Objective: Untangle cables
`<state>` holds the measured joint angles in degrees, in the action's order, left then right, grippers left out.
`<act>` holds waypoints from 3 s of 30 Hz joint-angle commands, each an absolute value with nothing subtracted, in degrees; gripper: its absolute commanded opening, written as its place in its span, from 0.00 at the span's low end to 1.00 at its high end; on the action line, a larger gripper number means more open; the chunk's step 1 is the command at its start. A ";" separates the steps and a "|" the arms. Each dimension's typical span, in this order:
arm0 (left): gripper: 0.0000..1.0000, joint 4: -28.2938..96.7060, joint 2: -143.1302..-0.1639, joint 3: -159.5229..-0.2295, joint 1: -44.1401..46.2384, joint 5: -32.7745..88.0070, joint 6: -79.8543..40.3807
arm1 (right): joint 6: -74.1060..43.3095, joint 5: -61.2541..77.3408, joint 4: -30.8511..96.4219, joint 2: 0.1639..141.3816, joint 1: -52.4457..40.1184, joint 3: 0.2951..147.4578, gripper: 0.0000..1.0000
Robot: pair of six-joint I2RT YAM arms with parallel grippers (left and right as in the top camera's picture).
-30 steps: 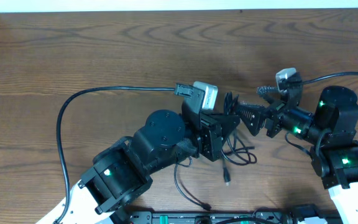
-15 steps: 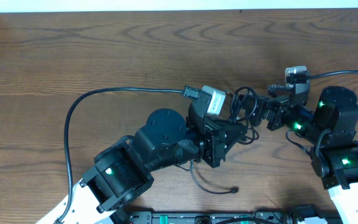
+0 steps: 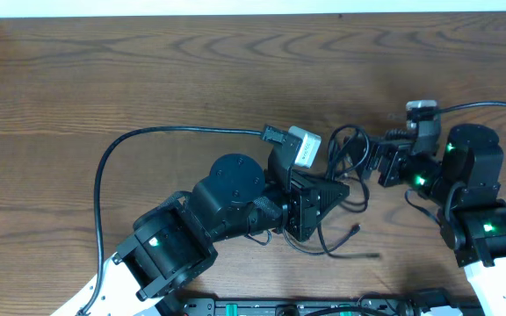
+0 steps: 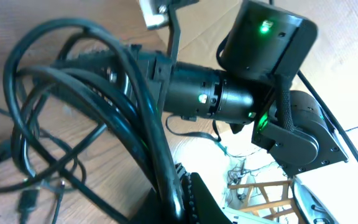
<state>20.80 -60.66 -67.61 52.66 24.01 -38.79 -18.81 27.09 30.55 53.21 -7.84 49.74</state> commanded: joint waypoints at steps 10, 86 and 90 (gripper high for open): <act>0.07 20.49 -59.75 -68.49 52.69 15.51 -38.22 | -9.15 51.90 29.61 53.08 -7.92 49.80 0.99; 0.07 18.85 -59.81 -68.49 52.75 8.19 -7.75 | -26.94 34.74 35.38 51.75 -7.29 49.80 0.99; 0.07 17.78 -59.68 -68.49 52.75 8.16 -7.73 | -25.52 31.81 39.03 54.83 -7.29 49.80 0.99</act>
<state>19.03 -60.64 -67.61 52.66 7.49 -8.54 -28.60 34.83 37.98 53.23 -7.07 49.74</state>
